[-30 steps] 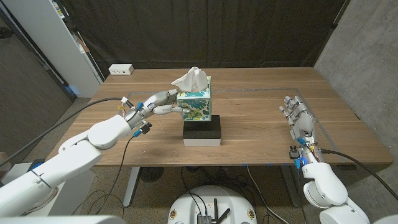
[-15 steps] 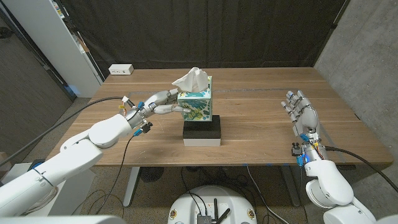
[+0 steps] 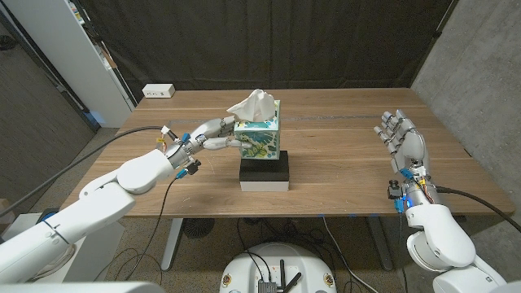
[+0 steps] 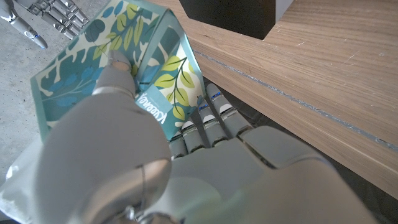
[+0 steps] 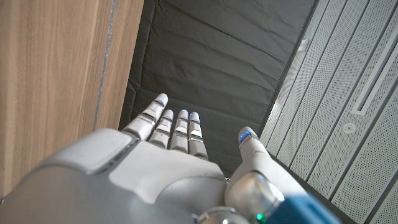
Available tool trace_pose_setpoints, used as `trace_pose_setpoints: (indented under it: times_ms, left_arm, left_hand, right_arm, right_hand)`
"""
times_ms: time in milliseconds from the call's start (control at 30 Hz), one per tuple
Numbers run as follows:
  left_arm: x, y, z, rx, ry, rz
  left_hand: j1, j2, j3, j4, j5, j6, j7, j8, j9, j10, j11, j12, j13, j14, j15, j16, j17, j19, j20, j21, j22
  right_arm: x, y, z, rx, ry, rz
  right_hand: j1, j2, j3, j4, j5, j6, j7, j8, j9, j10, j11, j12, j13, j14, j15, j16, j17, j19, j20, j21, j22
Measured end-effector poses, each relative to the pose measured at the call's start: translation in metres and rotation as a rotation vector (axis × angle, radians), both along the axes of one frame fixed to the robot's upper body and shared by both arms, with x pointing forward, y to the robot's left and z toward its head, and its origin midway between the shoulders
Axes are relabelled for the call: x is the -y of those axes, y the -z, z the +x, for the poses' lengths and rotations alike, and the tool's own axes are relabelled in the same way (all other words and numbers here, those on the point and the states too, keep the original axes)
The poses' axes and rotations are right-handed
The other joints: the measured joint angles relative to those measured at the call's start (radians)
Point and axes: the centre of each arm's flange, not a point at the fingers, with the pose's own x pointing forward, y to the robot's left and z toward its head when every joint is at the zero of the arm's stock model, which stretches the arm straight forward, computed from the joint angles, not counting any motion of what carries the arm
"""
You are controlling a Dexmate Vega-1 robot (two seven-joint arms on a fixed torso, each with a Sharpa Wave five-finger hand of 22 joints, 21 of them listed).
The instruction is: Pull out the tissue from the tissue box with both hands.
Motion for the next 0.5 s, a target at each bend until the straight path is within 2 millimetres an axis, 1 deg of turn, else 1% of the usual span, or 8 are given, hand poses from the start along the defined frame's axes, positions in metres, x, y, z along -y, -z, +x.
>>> trace_pose_setpoints:
  times_ms: [200,267,333,367,500]
  left_arm:
    - [0.001,0.000,-0.002,0.002,-0.004,0.000]
    - [0.001,0.000,-0.002,0.002,-0.005,0.000]
    - [0.002,0.000,-0.002,0.003,-0.004,0.000]
    - [0.002,0.000,-0.002,0.002,-0.006,0.000]
    - [0.002,0.000,-0.003,0.001,-0.006,0.000]
  left_hand:
    - [0.000,0.000,0.000,0.000,0.000,0.000,0.000,0.000,0.000,0.000,0.000,0.000,0.002,0.000,0.000,0.000,0.000,0.000,0.000,0.000,0.000]
    - [0.000,0.000,0.000,0.000,0.000,0.000,0.000,0.000,0.000,0.000,0.000,0.000,0.002,0.000,0.000,-0.004,0.000,0.000,0.000,0.000,0.000]
    - [0.000,0.000,0.000,0.000,0.000,0.000,0.000,0.000,0.000,0.000,0.000,0.000,0.002,0.000,0.000,-0.004,0.000,0.000,0.000,0.000,0.000]
    - [0.000,0.000,0.000,0.000,0.000,0.000,0.000,0.000,0.000,0.000,0.000,0.000,0.002,0.000,0.000,-0.004,0.000,0.000,0.000,0.000,0.000]
    - [-0.002,0.001,0.000,0.000,-0.002,0.000,0.000,0.000,0.000,0.000,0.000,0.000,0.002,0.000,0.000,-0.004,-0.002,0.000,0.000,0.000,0.000]
  right_arm:
    - [-0.001,-0.009,-0.007,-0.001,0.006,-0.010]
    - [-0.001,-0.010,-0.008,-0.008,0.010,-0.018]
    - [-0.001,-0.009,-0.007,-0.016,0.012,-0.023]
    - [-0.002,-0.015,-0.011,-0.004,0.013,-0.029]
    - [-0.003,-0.022,-0.016,0.003,0.022,-0.050]
  right_hand:
    - [0.000,0.000,0.004,-0.004,0.008,0.000,0.000,0.000,0.002,0.002,0.002,0.000,0.000,0.000,0.000,0.000,0.000,0.007,0.007,0.000,0.000]
    - [0.012,0.012,0.007,-0.007,0.008,0.000,0.000,0.000,0.002,0.002,0.002,0.000,0.000,0.000,0.000,0.000,0.000,0.007,0.007,0.000,0.000]
    - [0.012,0.012,0.008,-0.008,0.008,0.000,0.000,0.000,0.002,0.002,0.002,0.000,0.000,0.004,0.004,0.000,0.000,0.007,0.007,0.000,0.000]
    - [0.012,0.012,0.008,-0.008,0.008,0.000,0.000,0.000,0.002,0.002,0.002,0.000,0.000,0.006,0.006,0.000,0.000,0.007,0.007,0.000,0.000]
    - [0.012,0.012,0.008,-0.008,0.008,-0.004,0.004,0.000,0.002,0.002,0.002,0.000,0.000,0.006,0.006,0.000,0.000,0.012,0.012,0.000,0.000]
